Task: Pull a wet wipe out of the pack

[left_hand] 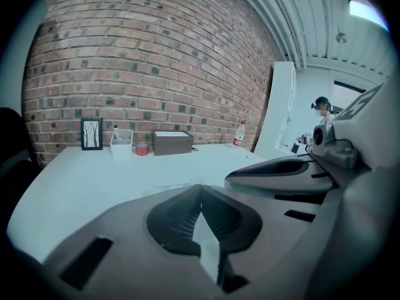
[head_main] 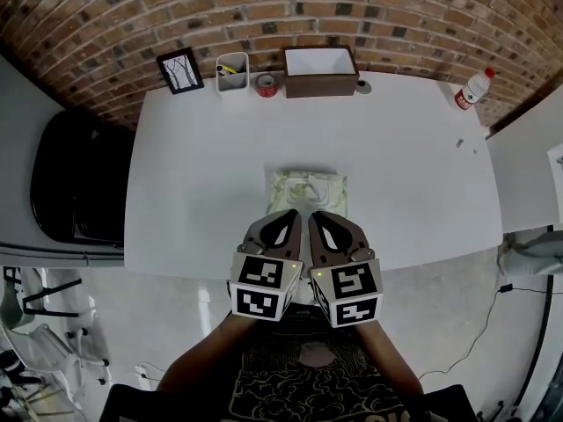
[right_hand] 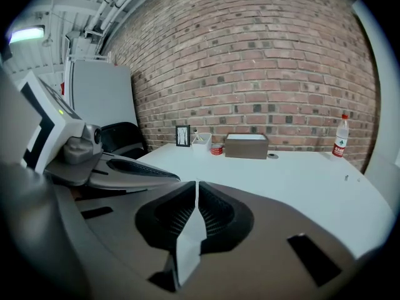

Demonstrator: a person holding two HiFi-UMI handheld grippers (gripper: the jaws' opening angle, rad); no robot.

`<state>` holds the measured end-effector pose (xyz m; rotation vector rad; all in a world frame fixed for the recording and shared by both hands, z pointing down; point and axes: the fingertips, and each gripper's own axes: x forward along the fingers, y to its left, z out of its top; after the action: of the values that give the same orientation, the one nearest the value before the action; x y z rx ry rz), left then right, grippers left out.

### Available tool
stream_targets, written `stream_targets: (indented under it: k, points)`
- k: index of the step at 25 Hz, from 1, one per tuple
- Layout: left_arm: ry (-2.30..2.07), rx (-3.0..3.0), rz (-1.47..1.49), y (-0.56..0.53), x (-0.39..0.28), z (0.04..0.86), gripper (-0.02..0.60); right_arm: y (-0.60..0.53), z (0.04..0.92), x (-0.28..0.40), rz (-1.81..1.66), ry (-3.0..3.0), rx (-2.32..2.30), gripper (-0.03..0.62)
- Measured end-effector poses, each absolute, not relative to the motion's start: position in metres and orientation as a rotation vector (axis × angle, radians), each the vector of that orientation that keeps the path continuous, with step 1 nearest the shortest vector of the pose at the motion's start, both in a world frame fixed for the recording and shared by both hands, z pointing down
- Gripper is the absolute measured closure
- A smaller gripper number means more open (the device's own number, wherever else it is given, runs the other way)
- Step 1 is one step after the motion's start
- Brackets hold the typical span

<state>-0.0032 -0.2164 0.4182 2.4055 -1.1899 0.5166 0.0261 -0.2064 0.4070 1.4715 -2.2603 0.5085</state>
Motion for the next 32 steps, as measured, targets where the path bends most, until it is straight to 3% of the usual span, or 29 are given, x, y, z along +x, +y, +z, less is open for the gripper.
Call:
stream_targets:
  k: [27,32]
  points:
    - [-1.110,2.328,0.580,-0.270,-0.005,0.472,0.569,-0.260,0.471,0.030,0.561,-2.087,1.426,0.572]
    - [-1.120,2.318,0.575,-0.272,-0.006,0.475,0.569,-0.262,0.477,0.030,0.576,-2.087,1.409,0.540]
